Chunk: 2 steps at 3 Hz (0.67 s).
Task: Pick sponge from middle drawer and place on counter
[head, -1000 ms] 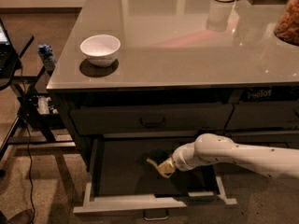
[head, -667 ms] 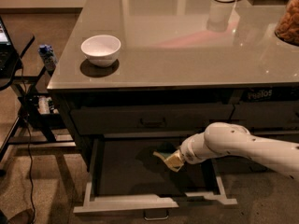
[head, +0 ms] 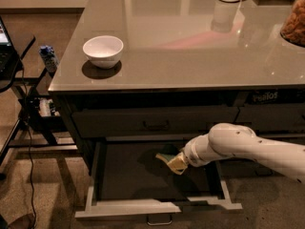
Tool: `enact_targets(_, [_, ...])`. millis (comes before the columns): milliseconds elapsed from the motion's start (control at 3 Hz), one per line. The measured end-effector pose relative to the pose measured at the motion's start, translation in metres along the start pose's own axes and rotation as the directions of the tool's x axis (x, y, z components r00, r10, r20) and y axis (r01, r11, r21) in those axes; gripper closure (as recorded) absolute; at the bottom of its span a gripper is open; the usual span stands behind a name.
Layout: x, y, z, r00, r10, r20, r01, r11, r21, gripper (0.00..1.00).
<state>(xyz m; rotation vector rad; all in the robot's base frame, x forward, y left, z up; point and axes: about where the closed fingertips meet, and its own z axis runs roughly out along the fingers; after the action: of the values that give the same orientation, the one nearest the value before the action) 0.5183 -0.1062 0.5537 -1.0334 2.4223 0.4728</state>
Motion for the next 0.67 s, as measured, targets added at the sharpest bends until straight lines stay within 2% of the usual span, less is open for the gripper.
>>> enact_targets(333, [-0.008,0.005,-0.025,1.0,-0.01,-0.018,0.01,0.9998,0.014,1.0])
enact_targets(667, [-0.018,0.009,-0.058,0.999,-0.016,-0.034,0.018,0.9977,0.066,1.0])
